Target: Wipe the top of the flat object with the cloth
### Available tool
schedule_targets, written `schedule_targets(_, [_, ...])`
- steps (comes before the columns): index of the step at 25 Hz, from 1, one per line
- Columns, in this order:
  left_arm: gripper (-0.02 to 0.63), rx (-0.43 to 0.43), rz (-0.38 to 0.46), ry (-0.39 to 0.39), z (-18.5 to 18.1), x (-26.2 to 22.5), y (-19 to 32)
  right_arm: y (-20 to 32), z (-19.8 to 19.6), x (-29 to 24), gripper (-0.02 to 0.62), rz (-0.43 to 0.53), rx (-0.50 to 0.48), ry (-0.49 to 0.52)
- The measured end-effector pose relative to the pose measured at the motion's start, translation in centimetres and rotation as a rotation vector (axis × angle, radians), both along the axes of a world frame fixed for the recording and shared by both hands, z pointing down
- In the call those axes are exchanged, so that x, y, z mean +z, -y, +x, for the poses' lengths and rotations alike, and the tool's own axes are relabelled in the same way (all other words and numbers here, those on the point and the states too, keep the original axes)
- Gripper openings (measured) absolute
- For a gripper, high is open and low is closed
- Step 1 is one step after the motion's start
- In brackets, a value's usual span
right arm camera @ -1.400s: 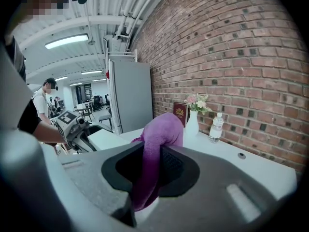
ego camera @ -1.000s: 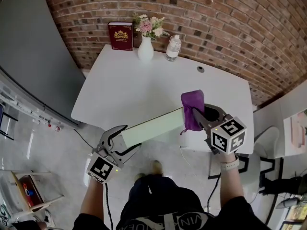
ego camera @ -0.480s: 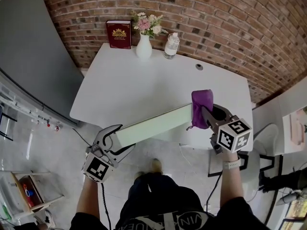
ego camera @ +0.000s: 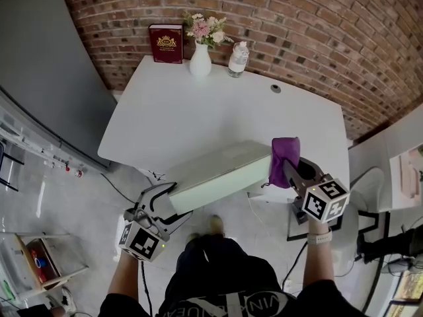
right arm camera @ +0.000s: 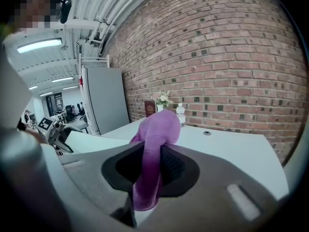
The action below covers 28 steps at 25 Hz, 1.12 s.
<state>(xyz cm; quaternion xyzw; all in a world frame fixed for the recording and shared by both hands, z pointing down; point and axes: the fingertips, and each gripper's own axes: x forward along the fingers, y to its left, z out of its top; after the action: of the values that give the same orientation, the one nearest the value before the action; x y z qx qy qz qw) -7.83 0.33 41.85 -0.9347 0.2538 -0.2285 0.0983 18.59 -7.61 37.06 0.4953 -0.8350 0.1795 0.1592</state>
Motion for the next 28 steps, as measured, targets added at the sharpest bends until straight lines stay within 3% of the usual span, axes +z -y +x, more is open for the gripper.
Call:
schedule_targets(6, [0.308,0.021,0.115,0.148,0.8,2.5,-0.8,-2.1,1.8,2.6,0.069,-0.03,0.073,-0.073])
schedule_targets(12, [0.311,0.029,0.268,0.353,1.1,6.0,-0.2,-3.0,2.7,5.3,0.069,-0.043,0.148,-0.172])
schedule_targets(19, [0.314,0.03,0.403,0.516,1.4,9.3,1.8,-3.9,0.8,6.8,0.069,-0.057,0.173,0.032])
schedule_targets(24, [0.314,0.018,0.521,0.672,1.5,12.3,3.1,-5.9,-1.5,8.8,0.069,-0.103,0.095,0.056])
schedule_targets(28, [0.322,0.029,0.555,0.754,1.6,14.3,4.1,-7.0,-2.3,10.6,0.069,-0.14,0.073,0.067])
